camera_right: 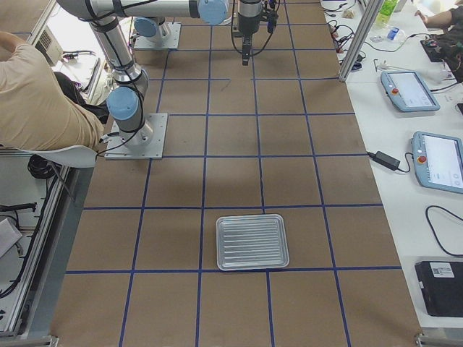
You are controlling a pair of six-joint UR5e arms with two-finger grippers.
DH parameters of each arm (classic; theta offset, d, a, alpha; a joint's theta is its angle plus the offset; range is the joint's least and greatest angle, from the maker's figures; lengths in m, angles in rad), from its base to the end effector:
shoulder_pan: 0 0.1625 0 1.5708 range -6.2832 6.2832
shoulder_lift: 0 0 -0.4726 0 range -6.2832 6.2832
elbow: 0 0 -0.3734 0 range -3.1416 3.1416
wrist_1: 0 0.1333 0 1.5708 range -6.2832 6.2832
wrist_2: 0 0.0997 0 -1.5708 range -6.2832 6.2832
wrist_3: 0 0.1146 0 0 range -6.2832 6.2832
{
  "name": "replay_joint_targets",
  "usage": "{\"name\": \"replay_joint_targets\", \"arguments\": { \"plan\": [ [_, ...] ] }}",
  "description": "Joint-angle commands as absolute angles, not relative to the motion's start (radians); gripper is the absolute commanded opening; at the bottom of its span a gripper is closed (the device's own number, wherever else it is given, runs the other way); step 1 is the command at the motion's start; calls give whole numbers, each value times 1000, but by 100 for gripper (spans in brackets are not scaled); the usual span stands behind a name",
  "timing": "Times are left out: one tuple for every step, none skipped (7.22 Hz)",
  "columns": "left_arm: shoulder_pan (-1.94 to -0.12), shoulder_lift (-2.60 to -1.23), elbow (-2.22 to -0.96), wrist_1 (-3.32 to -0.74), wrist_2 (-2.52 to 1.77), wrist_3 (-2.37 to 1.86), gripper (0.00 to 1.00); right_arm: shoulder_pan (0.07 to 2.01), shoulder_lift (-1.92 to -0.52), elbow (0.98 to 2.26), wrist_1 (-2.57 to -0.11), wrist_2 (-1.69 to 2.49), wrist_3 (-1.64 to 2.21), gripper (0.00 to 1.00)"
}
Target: Place bearing gear from tray to pile
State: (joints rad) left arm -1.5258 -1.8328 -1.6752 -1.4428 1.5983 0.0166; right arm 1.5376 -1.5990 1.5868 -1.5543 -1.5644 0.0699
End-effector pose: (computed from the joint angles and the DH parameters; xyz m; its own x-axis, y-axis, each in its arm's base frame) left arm -0.1057 -0.5462 0.3503 -0.9995 -0.0224 -0.0228 -0.0271 0.9712 0.2366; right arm 0.1187 -0.4634 0.5244 -0.9947 0.1029 -0.0061 0.1029 0.9947 0.0047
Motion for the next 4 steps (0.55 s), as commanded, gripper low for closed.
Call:
{"name": "replay_joint_targets", "arguments": {
  "plan": [
    [-1398, -1796, -1786, -1368, 1706, 251, 0, 1537, -1598, 1589, -1554, -1565, 69, 100],
    [-1322, -1781, -1865, -1273, 1707, 400, 0, 1537, -1598, 1589, -1554, -1565, 69, 100],
    [-1245, -1772, -1970, -1129, 1707, 508, 0, 1537, -1598, 1591, -1554, -1565, 66, 100],
    [-1203, -1770, -2064, -991, 1704, 532, 0, 1537, -1598, 1591, -1554, -1566, 64, 100]
  ]
}}
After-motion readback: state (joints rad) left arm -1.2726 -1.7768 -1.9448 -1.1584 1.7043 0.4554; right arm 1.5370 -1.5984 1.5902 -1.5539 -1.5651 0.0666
